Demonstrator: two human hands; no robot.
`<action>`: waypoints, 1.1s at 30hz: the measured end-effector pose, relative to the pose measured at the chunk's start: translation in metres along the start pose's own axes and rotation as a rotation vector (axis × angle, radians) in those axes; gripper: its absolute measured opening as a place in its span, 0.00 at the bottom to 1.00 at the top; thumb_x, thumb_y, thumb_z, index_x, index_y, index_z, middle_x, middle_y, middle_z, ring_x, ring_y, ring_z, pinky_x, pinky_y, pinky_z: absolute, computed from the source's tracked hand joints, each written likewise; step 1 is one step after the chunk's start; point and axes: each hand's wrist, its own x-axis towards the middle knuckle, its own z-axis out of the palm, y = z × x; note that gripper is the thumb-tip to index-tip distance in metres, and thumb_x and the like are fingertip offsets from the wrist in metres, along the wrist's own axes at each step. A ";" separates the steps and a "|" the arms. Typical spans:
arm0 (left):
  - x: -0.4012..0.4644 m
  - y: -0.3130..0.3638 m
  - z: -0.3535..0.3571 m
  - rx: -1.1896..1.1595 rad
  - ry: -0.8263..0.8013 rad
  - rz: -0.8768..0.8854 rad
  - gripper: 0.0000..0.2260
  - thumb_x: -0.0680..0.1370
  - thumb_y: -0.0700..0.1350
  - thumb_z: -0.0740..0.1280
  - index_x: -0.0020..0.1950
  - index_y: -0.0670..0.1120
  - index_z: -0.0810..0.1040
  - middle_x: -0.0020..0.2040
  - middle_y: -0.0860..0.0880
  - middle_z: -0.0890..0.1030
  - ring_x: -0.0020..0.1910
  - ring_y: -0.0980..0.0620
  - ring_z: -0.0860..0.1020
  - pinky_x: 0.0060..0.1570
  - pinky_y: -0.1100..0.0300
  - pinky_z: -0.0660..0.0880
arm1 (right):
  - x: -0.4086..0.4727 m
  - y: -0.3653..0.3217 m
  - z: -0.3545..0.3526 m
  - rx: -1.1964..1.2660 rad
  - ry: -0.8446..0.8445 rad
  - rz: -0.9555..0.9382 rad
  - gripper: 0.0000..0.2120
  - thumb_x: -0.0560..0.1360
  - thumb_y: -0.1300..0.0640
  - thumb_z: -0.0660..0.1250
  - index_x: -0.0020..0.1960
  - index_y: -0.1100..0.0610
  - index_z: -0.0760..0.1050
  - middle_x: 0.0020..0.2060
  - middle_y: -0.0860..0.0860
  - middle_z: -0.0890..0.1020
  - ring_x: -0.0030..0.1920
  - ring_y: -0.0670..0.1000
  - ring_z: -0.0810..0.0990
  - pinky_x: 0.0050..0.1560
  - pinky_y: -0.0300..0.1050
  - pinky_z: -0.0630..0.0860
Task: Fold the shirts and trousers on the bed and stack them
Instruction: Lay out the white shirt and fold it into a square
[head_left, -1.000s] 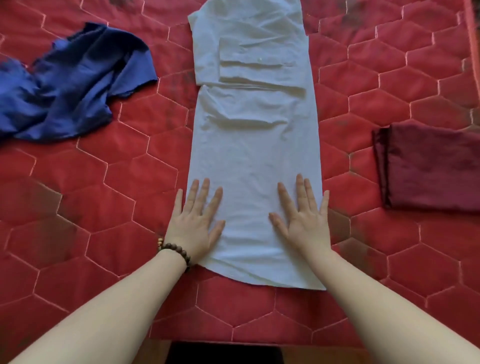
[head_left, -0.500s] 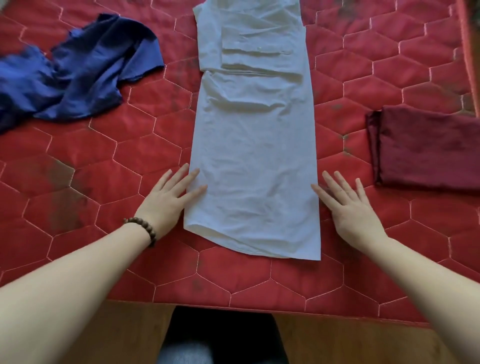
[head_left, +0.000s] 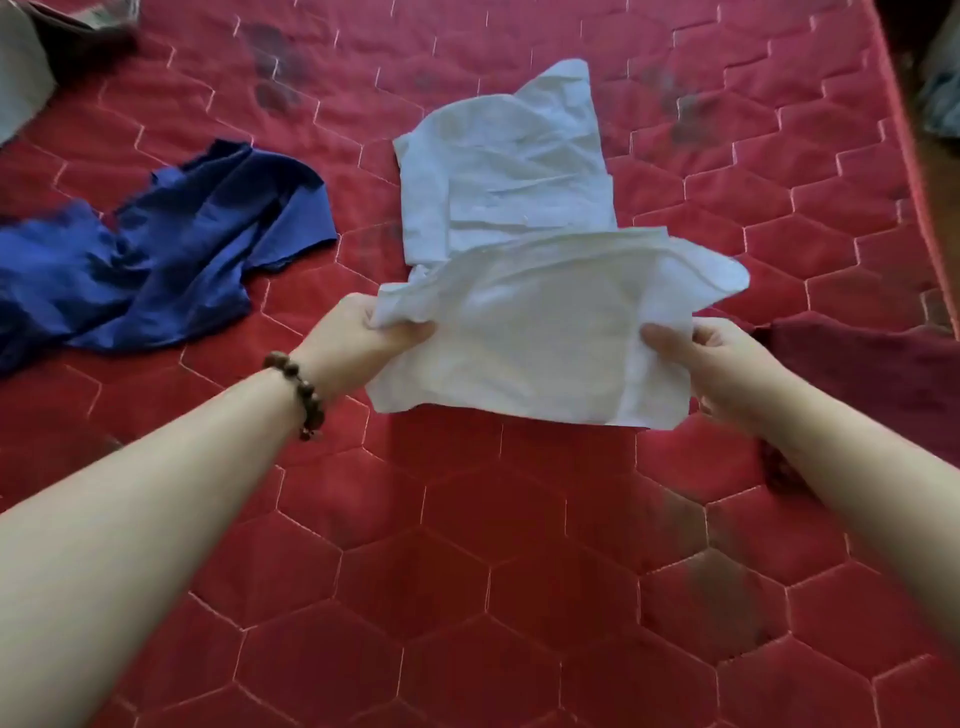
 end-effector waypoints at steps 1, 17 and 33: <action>0.020 0.007 -0.005 -0.145 0.017 -0.001 0.21 0.68 0.55 0.74 0.48 0.38 0.82 0.45 0.44 0.83 0.45 0.46 0.82 0.48 0.51 0.78 | 0.020 -0.009 -0.002 0.122 0.058 0.019 0.18 0.73 0.48 0.67 0.53 0.61 0.80 0.49 0.54 0.85 0.49 0.54 0.83 0.54 0.52 0.79; 0.049 -0.074 0.020 -0.207 0.033 -0.476 0.09 0.79 0.46 0.66 0.50 0.41 0.81 0.49 0.42 0.85 0.46 0.46 0.84 0.44 0.49 0.81 | 0.060 0.080 0.020 0.006 0.214 0.208 0.09 0.79 0.54 0.65 0.45 0.57 0.80 0.45 0.54 0.85 0.43 0.52 0.82 0.45 0.50 0.77; -0.193 -0.121 0.089 -0.154 -0.024 -0.702 0.12 0.82 0.49 0.59 0.54 0.45 0.80 0.50 0.49 0.85 0.50 0.50 0.83 0.57 0.48 0.77 | -0.157 0.165 0.074 -0.178 0.070 0.389 0.08 0.79 0.53 0.64 0.47 0.54 0.80 0.44 0.49 0.85 0.46 0.50 0.83 0.48 0.52 0.79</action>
